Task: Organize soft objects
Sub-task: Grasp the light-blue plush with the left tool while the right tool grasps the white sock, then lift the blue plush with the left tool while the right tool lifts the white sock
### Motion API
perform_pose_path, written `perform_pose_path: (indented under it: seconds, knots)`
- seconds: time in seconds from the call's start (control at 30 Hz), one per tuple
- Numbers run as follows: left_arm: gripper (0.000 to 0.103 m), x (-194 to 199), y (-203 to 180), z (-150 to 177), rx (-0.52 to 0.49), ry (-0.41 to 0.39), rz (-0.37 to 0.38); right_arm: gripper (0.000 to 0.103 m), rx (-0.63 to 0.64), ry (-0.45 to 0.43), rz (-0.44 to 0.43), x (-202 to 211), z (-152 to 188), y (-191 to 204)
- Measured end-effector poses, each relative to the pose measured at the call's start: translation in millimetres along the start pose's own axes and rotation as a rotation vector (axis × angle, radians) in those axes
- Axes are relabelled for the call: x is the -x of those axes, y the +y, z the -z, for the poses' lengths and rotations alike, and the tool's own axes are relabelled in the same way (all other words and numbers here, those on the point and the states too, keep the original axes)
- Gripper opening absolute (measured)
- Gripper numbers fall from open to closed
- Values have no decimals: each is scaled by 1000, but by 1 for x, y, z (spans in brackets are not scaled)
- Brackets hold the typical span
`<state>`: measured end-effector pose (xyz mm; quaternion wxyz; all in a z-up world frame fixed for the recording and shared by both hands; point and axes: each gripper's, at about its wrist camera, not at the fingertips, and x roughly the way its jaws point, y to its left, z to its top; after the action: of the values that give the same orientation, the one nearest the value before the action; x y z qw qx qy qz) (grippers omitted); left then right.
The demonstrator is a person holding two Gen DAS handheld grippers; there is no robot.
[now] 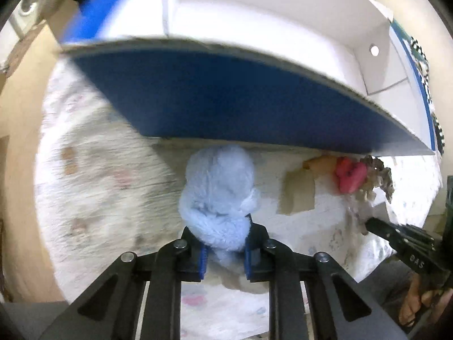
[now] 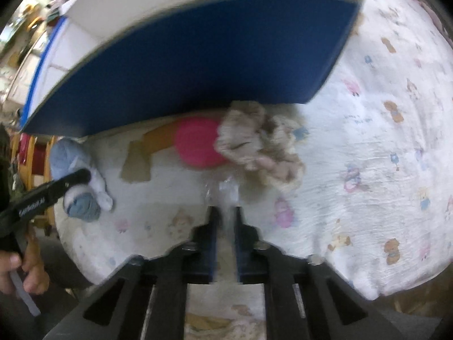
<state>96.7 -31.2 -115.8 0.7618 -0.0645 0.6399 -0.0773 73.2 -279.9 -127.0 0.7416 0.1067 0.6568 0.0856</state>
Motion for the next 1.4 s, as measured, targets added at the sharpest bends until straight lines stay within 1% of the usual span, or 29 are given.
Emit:
perform_pose_path:
  seconds: [0.1, 0.13, 0.23, 0.3, 0.33, 0.37, 0.4, 0.43, 0.5, 0.53, 0.6, 0.73, 0.83, 0.9, 1.0, 1.07, 1.13, 1.23, 1.3, 1.4]
  knots:
    - [17, 21, 8, 6, 21, -47, -22, 8, 25, -15, -40, 7, 11, 8]
    - [17, 28, 11, 9, 30, -62, -23, 8, 37, -29, -53, 8, 19, 13]
    - [17, 43, 19, 20, 50, -100, -32, 8, 61, -73, -104, 23, 24, 21]
    - [17, 51, 29, 32, 61, -125, -30, 8, 83, -122, -134, 35, 27, 28]
    - [17, 69, 42, 35, 70, -142, -29, 8, 96, -153, -148, 41, 27, 30]
    - [17, 74, 44, 37, 69, -160, -39, 8, 109, -187, -159, 48, 27, 32]
    - [17, 84, 42, 43, 58, -191, -60, 8, 121, -228, -161, 57, 26, 37]
    - [17, 78, 39, 45, 55, -220, -75, 8, 131, -264, -170, 65, 26, 34]
    - [17, 95, 43, 58, 51, -282, -77, 8, 148, -340, -186, 83, 23, 37]
    - [17, 105, 43, 62, 52, -316, -62, 8, 160, -383, -186, 92, 24, 40]
    - [17, 125, 41, 66, 60, -390, 1, 8, 174, -449, -202, 108, 27, 42]
    - [17, 157, 35, 65, 40, -519, 58, 8, 198, -562, -212, 132, 27, 46]
    - [17, 174, 34, 60, 28, -589, 108, 8, 205, -611, -215, 141, 24, 48]
    - [17, 179, 33, 55, 17, -605, 137, 8, 203, -614, -223, 139, 21, 45]
    - [17, 177, 32, 48, 2, -586, 195, 8, 187, -592, -237, 140, 20, 42]
    - [17, 166, 33, 42, 8, -537, 243, 8, 182, -564, -236, 135, 19, 43]
    - [17, 147, 34, 39, 21, -464, 265, 8, 180, -530, -229, 129, 18, 42]
    - [17, 105, 40, 27, 101, -293, 297, 8, 166, -470, -202, 115, 14, 43]
    - [17, 77, 41, 18, 132, -190, 289, 8, 153, -430, -180, 104, 12, 42]
    - [18, 42, 39, 8, 149, -91, 193, 8, 135, -376, -144, 86, 8, 38]
